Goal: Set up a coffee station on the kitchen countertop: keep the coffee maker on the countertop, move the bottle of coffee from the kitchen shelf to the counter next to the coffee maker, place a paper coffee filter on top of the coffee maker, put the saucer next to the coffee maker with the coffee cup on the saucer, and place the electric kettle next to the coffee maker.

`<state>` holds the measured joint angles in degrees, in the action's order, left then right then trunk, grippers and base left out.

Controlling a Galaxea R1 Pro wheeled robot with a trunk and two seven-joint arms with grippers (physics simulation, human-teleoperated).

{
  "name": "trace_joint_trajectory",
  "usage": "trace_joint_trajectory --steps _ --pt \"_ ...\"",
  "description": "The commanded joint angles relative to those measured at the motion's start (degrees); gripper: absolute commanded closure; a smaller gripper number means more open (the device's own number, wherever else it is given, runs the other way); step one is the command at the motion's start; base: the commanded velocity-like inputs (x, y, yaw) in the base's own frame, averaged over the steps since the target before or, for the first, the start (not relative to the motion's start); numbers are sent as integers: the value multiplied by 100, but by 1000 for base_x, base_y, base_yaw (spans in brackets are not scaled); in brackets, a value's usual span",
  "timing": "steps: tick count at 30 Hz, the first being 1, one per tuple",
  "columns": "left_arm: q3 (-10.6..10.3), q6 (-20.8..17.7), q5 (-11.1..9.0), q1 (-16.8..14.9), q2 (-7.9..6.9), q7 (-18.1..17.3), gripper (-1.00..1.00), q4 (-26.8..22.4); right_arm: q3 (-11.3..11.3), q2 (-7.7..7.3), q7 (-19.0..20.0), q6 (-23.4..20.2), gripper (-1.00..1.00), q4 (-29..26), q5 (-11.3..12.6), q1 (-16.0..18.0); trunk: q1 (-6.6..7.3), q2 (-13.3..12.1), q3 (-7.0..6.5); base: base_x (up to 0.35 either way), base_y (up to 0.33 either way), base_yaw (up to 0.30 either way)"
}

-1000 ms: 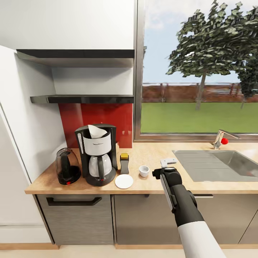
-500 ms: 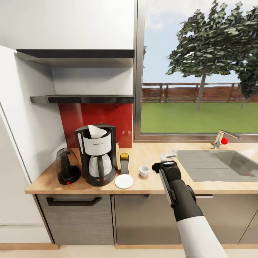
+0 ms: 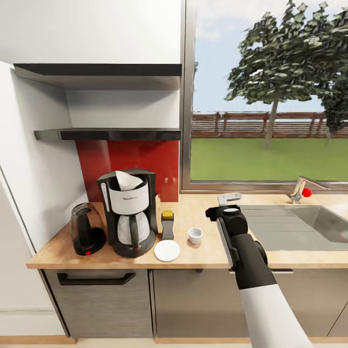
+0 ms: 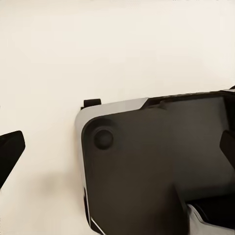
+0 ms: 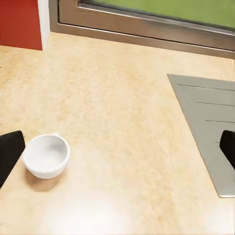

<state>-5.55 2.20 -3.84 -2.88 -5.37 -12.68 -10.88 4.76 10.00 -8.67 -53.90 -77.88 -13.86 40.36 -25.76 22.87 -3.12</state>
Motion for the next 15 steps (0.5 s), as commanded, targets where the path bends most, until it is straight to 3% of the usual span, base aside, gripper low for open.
trace_joint_trajectory --steps 1,15 --pt "-48 30 -36 -2 -4 -7 -100 6 6 0 -38 -24 -100 0 52 1 -3 5 2 49 0 0" --pt "-42 17 -45 -2 6 -6 -100 7 -10 0 -47 -33 -100 361 453 -2 -3 5 37 7 0 0"
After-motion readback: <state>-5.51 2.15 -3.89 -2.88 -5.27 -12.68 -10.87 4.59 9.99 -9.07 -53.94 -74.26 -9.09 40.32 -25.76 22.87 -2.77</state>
